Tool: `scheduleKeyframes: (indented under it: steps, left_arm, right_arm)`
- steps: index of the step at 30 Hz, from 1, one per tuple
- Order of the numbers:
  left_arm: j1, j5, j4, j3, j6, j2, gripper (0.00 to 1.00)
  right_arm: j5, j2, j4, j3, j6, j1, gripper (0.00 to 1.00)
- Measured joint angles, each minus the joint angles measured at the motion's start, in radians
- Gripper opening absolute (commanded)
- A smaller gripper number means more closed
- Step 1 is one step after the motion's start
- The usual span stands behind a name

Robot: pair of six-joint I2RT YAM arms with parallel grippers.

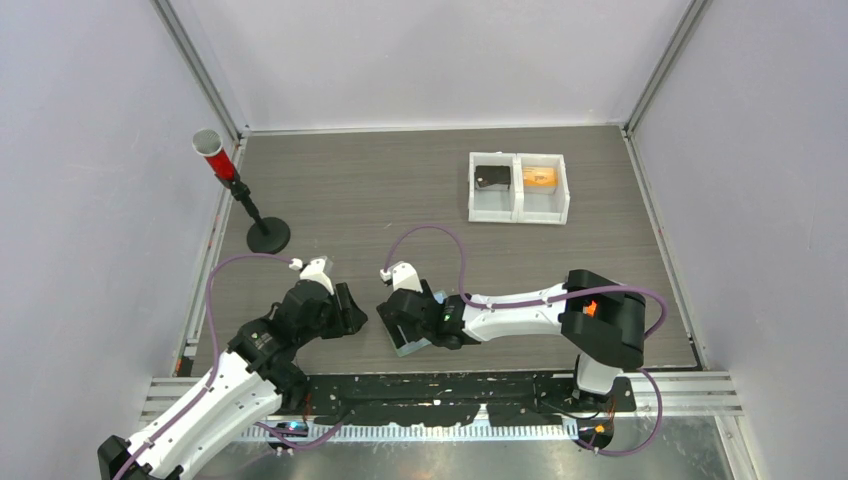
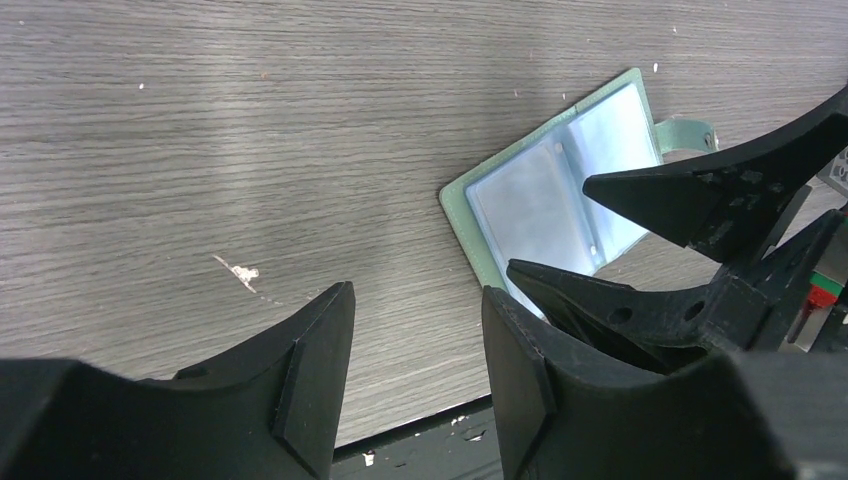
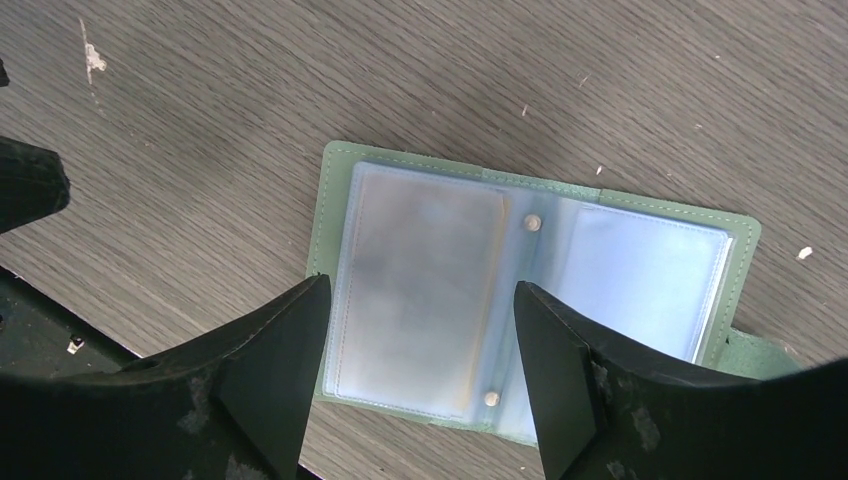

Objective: Take the credit cards out of the card holder
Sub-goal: Remove the credit card from the card holder.

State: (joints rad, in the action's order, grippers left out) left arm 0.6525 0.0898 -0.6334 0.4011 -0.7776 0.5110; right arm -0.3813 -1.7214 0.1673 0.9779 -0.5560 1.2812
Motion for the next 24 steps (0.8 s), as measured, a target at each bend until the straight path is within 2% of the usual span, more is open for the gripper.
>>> scheduleKeyframes:
  steps: [13, 15, 24]
  left_arm:
    - [0.0, 0.0, 0.001, 0.0, -0.004, 0.002, 0.51]
    - [0.0, 0.0, 0.002, 0.0, -0.004, 0.005, 0.51]
    - [0.0, -0.005, 0.01, 0.0, -0.005, 0.033, 0.49]
  right_arm:
    - [-0.005, -0.035, -0.004, 0.0, -0.014, 0.003, 0.74]
    - [-0.012, -0.035, -0.005, 0.0, -0.016, 0.006, 0.72]
    - [-0.03, -0.035, -0.02, 0.0, -0.026, 0.013, 0.5]
